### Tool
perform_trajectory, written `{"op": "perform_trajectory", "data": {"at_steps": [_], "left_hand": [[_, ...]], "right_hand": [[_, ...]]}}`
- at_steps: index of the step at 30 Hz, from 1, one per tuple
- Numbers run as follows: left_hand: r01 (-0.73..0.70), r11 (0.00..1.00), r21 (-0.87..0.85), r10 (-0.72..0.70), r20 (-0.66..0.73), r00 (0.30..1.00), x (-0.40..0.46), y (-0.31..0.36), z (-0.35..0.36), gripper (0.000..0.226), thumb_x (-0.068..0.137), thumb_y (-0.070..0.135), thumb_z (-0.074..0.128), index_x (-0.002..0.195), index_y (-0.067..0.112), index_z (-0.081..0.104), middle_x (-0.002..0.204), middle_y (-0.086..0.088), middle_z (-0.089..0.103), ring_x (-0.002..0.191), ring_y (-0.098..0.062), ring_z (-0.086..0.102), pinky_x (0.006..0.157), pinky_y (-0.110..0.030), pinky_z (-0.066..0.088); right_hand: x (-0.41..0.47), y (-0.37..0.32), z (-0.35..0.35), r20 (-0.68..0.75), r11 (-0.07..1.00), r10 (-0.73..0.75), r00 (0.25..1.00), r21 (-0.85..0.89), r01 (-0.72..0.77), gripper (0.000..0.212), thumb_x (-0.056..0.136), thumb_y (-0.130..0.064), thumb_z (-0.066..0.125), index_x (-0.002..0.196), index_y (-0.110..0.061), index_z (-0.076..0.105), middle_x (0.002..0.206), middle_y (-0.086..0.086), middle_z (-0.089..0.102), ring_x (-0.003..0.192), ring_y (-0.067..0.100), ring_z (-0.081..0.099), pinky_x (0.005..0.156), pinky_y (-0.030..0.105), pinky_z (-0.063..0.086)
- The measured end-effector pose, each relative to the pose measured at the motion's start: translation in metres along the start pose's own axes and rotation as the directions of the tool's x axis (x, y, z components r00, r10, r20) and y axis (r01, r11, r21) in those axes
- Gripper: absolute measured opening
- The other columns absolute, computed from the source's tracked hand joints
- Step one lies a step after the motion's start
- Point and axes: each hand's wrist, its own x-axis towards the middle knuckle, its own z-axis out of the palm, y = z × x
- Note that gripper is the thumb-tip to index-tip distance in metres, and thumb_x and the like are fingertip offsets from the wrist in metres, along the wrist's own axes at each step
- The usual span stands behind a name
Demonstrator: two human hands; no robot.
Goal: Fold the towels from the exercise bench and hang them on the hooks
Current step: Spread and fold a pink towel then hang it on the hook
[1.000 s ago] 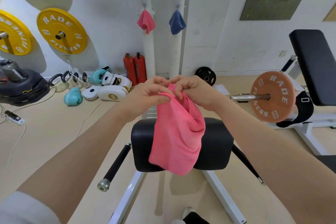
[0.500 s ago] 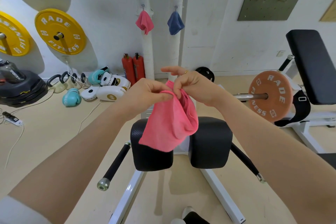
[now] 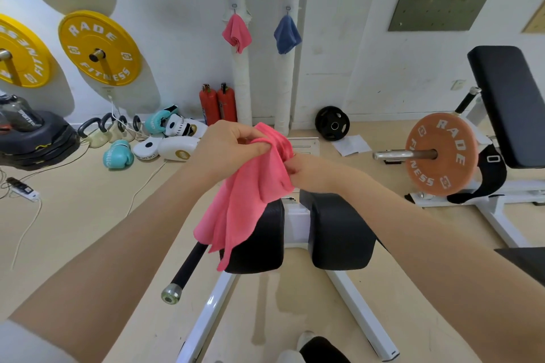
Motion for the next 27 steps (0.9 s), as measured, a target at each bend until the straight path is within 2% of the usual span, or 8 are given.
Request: {"op": "perform_trajectory", "data": {"at_steps": [3, 6, 9, 12, 16, 19, 21, 27], "left_hand": [[0.035, 0.997, -0.068, -0.034, 0.004, 0.999, -0.003, -0.005, 0.000, 0.011, 0.081, 0.010, 0.068, 0.088, 0.017, 0.074, 0.074, 0.015, 0.067, 0.067, 0.014, 0.056, 0.064, -0.001, 0.042], [0.091, 0.969, -0.230, -0.095, -0.004, 0.995, -0.007, -0.012, -0.002, 0.015, 0.081, 0.007, 0.067, 0.083, 0.021, 0.072, 0.067, 0.019, 0.069, 0.068, 0.012, 0.060, 0.066, -0.003, 0.044], [0.090, 0.958, -0.273, -0.110, -0.058, 0.992, -0.008, -0.019, -0.009, 0.021, 0.082, 0.007, 0.065, 0.079, 0.028, 0.070, 0.069, 0.020, 0.069, 0.071, 0.012, 0.061, 0.068, -0.005, 0.046], [0.093, 0.943, -0.319, -0.121, -0.070, 0.990, -0.009, -0.022, -0.012, 0.022, 0.083, 0.006, 0.063, 0.079, 0.027, 0.069, 0.067, 0.023, 0.069, 0.070, 0.013, 0.060, 0.068, -0.005, 0.045], [0.067, 0.927, -0.370, -0.095, -0.058, 0.994, -0.011, -0.024, -0.006, 0.026, 0.083, 0.001, 0.061, 0.078, 0.024, 0.069, 0.066, 0.020, 0.070, 0.068, 0.009, 0.061, 0.066, -0.007, 0.046], [0.032, 0.938, -0.346, -0.051, -0.047, 0.998, -0.012, -0.023, -0.003, 0.028, 0.082, 0.000, 0.063, 0.077, 0.026, 0.070, 0.067, 0.020, 0.070, 0.072, 0.009, 0.062, 0.068, -0.005, 0.046], [0.027, 0.945, -0.325, -0.038, -0.028, 0.999, -0.011, -0.022, -0.004, 0.028, 0.082, 0.001, 0.063, 0.077, 0.028, 0.070, 0.068, 0.021, 0.070, 0.075, 0.009, 0.063, 0.070, -0.005, 0.046], [0.044, 0.934, -0.353, -0.055, -0.020, 0.998, -0.009, -0.022, -0.007, 0.026, 0.084, 0.002, 0.062, 0.079, 0.026, 0.069, 0.067, 0.023, 0.069, 0.072, 0.012, 0.062, 0.066, -0.004, 0.045]], "right_hand": [[0.006, -0.003, 0.016, -0.226, 0.946, -0.050, 0.973, -0.324, -0.026, 0.013, 0.088, -0.003, 0.043, 0.092, -0.008, 0.055, 0.090, 0.001, 0.049, 0.069, 0.019, 0.048, 0.062, 0.023, 0.036], [0.013, 0.000, 0.033, -0.602, 0.729, -0.399, 0.691, -0.666, -0.160, 0.024, 0.079, -0.006, 0.043, 0.097, -0.011, 0.058, 0.101, 0.008, 0.062, 0.068, 0.024, 0.058, 0.055, 0.031, 0.041], [0.018, 0.008, 0.035, -0.601, 0.597, -0.617, 0.508, -0.778, -0.196, 0.023, 0.083, -0.004, 0.039, 0.093, -0.020, 0.052, 0.094, 0.003, 0.059, 0.065, 0.019, 0.052, 0.060, 0.029, 0.036], [0.016, 0.006, 0.034, -0.535, 0.513, -0.718, 0.445, -0.839, -0.181, 0.026, 0.085, -0.002, 0.039, 0.088, -0.021, 0.056, 0.087, 0.001, 0.049, 0.065, 0.018, 0.045, 0.062, 0.028, 0.029], [0.020, -0.004, 0.040, -0.593, 0.620, -0.550, 0.588, -0.761, -0.188, 0.015, 0.069, -0.005, 0.057, 0.066, -0.019, 0.060, 0.089, 0.003, 0.062, 0.065, 0.020, 0.050, 0.059, 0.029, 0.033], [0.018, -0.018, 0.042, -0.558, 0.793, -0.270, 0.785, -0.592, -0.147, 0.019, 0.074, -0.003, 0.057, 0.091, -0.007, 0.065, 0.114, 0.016, 0.058, 0.077, 0.029, 0.060, 0.057, 0.032, 0.044], [0.016, -0.025, 0.039, -0.438, 0.810, -0.100, 0.893, -0.557, -0.183, 0.026, 0.090, 0.000, 0.044, 0.114, -0.004, 0.052, 0.118, 0.016, 0.050, 0.095, 0.032, 0.060, 0.067, 0.034, 0.045], [0.023, -0.025, 0.027, -0.419, 0.762, -0.001, 0.908, -0.588, -0.271, 0.026, 0.094, 0.001, 0.035, 0.113, -0.004, 0.051, 0.111, 0.012, 0.056, 0.095, 0.032, 0.063, 0.066, 0.032, 0.041]]}}
